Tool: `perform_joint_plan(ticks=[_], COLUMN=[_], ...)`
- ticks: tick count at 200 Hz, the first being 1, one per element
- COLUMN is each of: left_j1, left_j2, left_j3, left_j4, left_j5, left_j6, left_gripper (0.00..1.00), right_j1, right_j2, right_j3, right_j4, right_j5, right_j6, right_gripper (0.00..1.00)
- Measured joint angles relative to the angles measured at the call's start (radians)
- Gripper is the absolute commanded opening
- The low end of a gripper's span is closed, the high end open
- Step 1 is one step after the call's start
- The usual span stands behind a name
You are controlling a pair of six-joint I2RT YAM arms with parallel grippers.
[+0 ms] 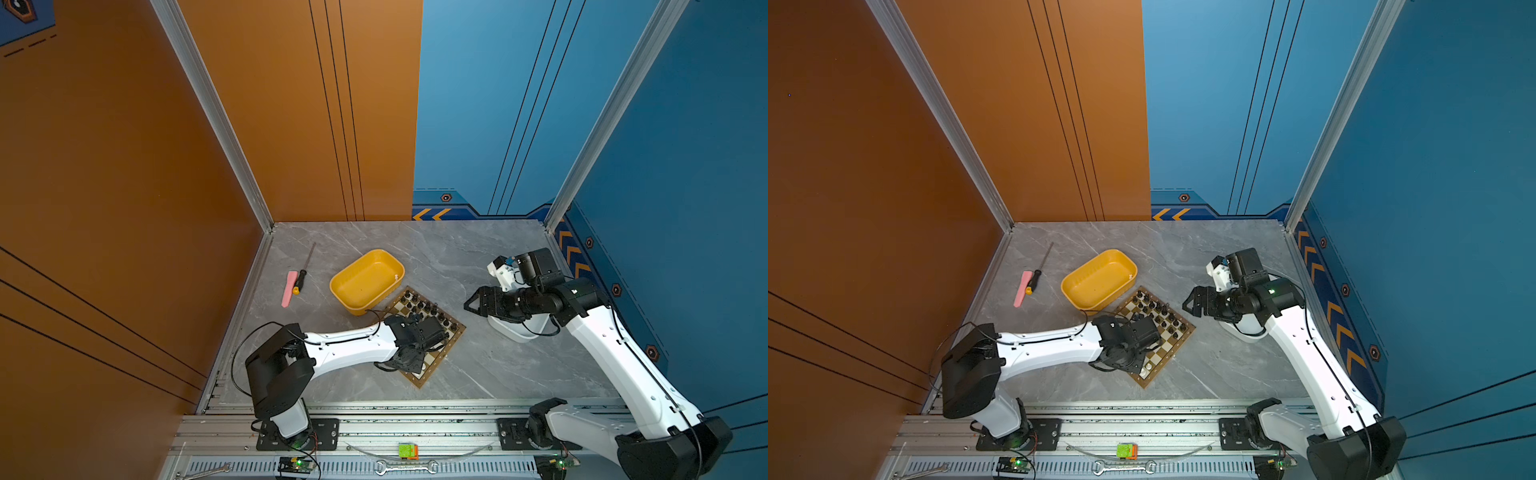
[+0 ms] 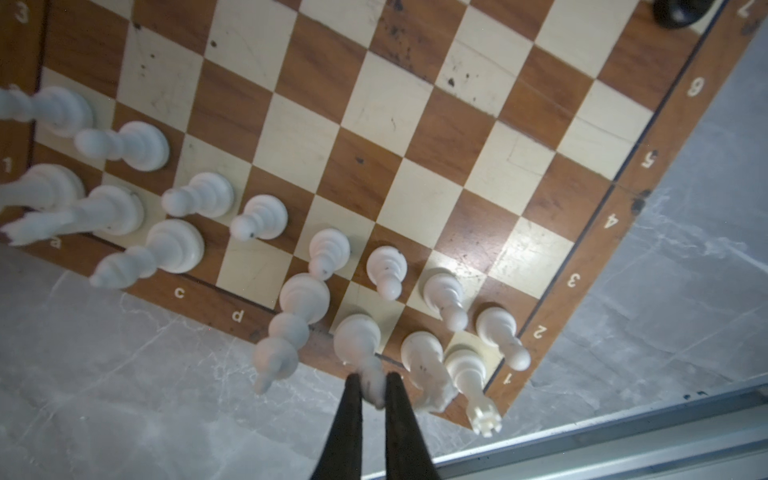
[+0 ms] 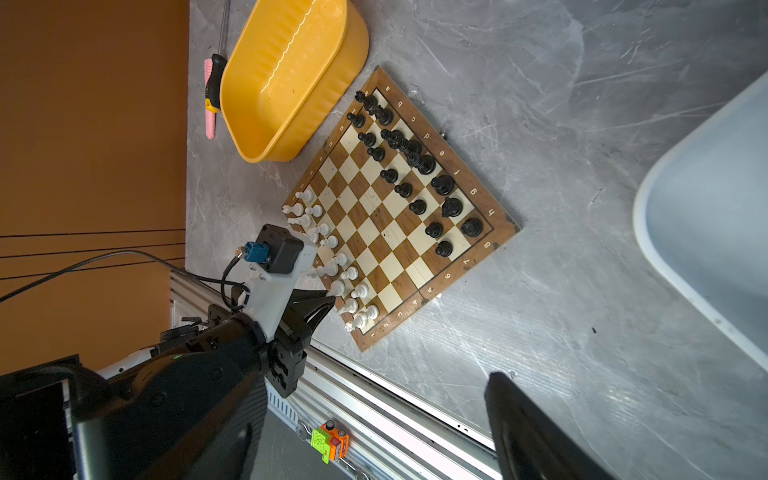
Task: Set up the chess pieces on the board
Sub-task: 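Lower the pawn onto a near-rank square and open the left gripper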
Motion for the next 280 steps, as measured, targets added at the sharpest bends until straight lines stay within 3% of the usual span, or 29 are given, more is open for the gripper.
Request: perform_joint_plan(ticks=[138, 182, 280], left_j1=[0.000, 0.000, 0.000], left_j2=[0.000, 0.000, 0.000], left_j3=[0.000, 0.000, 0.000], left_j4=[0.008, 0.008, 0.010], left_j5=[0.014, 0.016, 0.015], left_j6=[0.004, 0.007, 0.006], left_gripper=[0.07, 0.21, 0.23], right_j1=[-0.013, -0.018, -0.019], right_j2=[-0.013, -0.018, -0.023], right_j3=[0.000, 0.000, 0.000], right_j4=[0.000, -0.001, -0.007], right_j5=[0.000, 0.000, 0.000], right_j6=[0.000, 0.000, 0.000], right_gripper=[0.85, 0.85, 0.85])
